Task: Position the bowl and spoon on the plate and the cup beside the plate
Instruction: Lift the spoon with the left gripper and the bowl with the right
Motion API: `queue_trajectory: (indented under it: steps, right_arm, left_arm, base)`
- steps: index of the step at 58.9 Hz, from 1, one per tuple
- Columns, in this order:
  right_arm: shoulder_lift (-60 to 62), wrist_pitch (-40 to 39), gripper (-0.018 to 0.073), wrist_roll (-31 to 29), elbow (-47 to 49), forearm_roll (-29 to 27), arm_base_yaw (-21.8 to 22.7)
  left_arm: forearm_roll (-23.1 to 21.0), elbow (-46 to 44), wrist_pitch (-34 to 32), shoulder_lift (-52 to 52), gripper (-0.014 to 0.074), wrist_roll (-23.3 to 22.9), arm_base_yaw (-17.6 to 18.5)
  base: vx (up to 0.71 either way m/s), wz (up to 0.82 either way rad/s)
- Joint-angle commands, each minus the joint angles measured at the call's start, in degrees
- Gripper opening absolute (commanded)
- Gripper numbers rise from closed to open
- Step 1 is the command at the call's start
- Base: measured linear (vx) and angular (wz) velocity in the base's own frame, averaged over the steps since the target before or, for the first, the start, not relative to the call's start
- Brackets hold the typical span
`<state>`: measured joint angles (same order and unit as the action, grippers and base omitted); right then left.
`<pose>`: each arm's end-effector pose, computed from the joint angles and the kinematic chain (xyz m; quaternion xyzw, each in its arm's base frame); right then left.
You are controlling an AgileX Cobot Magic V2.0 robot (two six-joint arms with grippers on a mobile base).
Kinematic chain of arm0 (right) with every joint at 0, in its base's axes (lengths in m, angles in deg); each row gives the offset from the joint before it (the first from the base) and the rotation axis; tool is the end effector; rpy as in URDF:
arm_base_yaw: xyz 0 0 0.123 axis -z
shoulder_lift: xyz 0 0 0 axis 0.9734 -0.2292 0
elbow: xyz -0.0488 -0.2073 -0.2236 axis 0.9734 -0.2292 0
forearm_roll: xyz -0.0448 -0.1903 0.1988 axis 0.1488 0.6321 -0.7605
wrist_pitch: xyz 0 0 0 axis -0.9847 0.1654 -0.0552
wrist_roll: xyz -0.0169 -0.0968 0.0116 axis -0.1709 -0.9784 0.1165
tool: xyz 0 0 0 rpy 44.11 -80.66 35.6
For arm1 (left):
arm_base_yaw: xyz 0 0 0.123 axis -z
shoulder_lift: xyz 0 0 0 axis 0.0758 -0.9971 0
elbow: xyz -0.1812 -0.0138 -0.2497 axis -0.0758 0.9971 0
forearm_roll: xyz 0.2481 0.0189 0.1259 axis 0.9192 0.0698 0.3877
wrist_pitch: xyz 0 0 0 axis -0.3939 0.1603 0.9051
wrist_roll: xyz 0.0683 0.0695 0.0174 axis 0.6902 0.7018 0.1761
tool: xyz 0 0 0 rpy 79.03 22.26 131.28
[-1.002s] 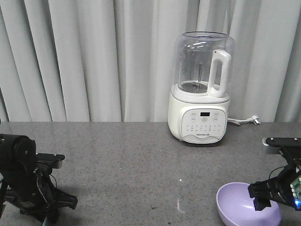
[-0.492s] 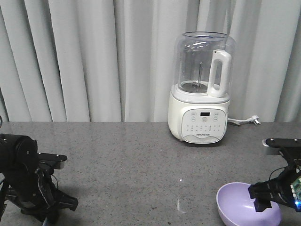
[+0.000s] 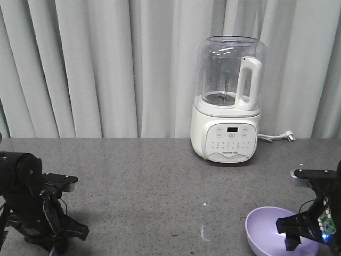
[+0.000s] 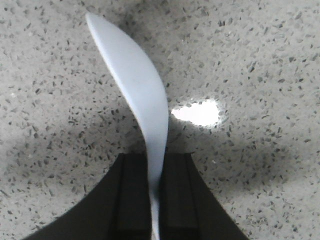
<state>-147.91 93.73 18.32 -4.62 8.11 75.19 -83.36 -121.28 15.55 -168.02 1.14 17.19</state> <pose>0.3559 0.0053 0.2449 0.0464 0.9875 -0.0110 0.1505 0.3926 -0.0959 0.2126 0.1080 0.9903 -0.0406 0.0770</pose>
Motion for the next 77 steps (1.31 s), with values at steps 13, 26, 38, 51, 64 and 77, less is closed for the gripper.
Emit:
queue_trajectory:
  steps: [13, 26, 38, 51, 64, 77]
  right_arm:
    - [-1.91, -4.09, 0.0484, -0.14, 1.79, -2.63, 0.32]
    - [-1.16, -5.28, -0.0015, -0.68, 1.79, -3.23, 0.32]
    - [-0.43, -4.65, -0.0011, -0.83, 2.18, -1.81, 0.27]
    - [4.68, -6.52, -0.001, -1.25, 2.18, -1.4, 0.27]
    - [13.99, -9.39, -0.001, -1.88, 2.18, -2.39, 0.27]
    - [24.93, -12.14, -0.001, -6.55, 2.18, -8.74, 0.27]
  left_arm:
    - [-4.68, 0.23, 2.83, 0.07, 0.0, -0.27, 0.73]
    - [-4.68, 0.23, 2.89, 0.07, 0.0, -0.27, 0.73]
    - [-4.68, 0.23, 1.78, 1.06, 0.0, 0.87, 0.73]
    - [-4.68, 0.23, -3.78, 8.47, 0.0, 0.87, 0.73]
    - [-4.74, 0.23, -8.88, 19.54, 0.0, 0.75, 0.73]
    - [-4.86, 0.23, -13.5, 30.96, 0.0, 0.71, 0.73]
  base:
    - [0.0, 0.0]
    - [0.0, 0.0]
    - [0.0, 0.0]
    - [0.0, 0.0]
    - [0.0, 0.0]
    - [0.0, 0.0]
